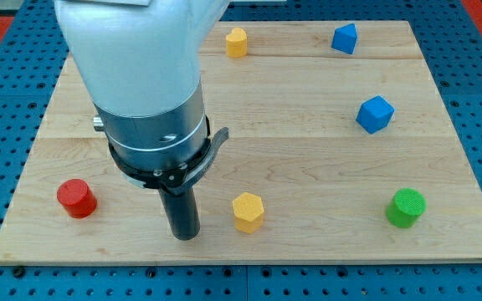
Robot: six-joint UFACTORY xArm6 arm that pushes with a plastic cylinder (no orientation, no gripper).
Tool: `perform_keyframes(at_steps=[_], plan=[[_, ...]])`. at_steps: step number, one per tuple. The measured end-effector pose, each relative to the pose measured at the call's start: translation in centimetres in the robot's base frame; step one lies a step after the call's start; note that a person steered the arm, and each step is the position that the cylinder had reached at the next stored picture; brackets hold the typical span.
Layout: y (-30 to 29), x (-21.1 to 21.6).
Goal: Move the yellow hexagon diagonal to the green circle
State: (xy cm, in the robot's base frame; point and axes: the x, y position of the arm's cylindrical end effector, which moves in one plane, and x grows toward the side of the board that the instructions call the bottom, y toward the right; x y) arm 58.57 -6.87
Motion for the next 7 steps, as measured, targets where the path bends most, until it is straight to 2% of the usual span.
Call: perform_keyframes(at_steps=[3, 7], plan=[[5.8, 0.5], [8.3, 0.7]])
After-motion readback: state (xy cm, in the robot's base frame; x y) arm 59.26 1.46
